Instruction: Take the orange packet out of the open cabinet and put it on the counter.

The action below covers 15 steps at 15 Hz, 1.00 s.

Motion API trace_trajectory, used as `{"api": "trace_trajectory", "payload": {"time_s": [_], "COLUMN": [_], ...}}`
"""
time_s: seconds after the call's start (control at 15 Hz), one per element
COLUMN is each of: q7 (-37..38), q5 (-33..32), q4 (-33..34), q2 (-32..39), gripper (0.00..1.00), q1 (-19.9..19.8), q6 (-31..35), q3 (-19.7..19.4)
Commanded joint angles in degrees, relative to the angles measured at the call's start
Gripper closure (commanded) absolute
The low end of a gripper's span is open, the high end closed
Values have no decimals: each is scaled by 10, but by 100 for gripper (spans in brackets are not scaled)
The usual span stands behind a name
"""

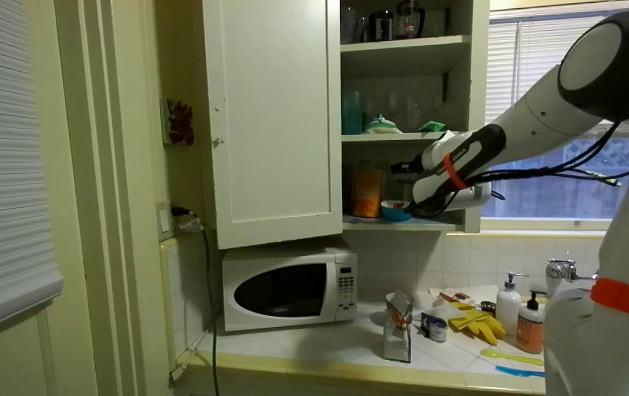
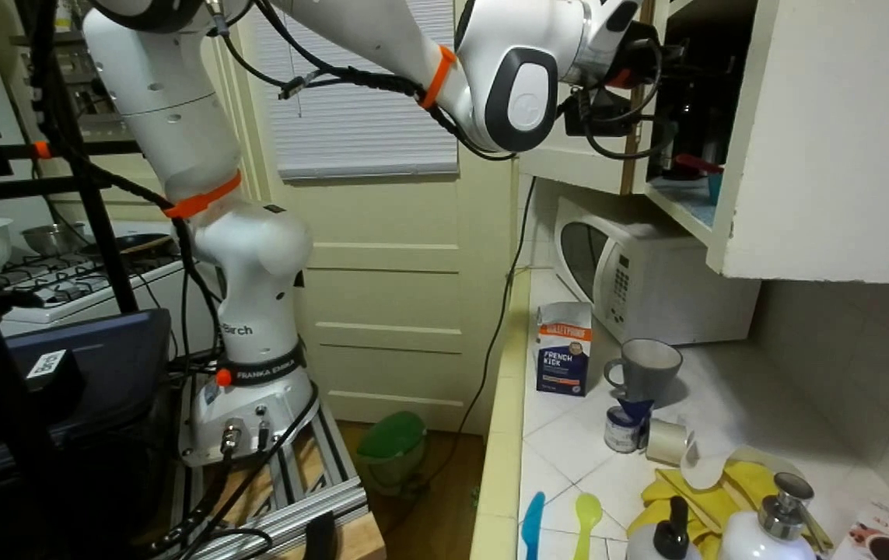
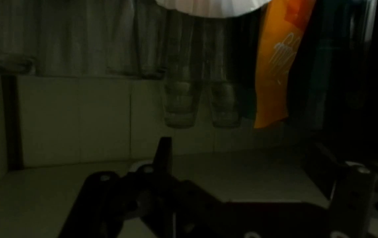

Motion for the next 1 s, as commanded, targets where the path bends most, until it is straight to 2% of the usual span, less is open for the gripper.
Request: {"api": "trace_trajectory", "payload": {"time_s": [0.0, 0.33, 0.93], "q7": [4, 19, 8], "q5": [-29, -40, -26], "q4": [-11, -5, 52], "q2": [-3, 1, -16], "gripper": [0, 0, 0], "q1": [49, 124, 287], "q6": [84, 130, 73], "q3": [-48, -126, -266]}}
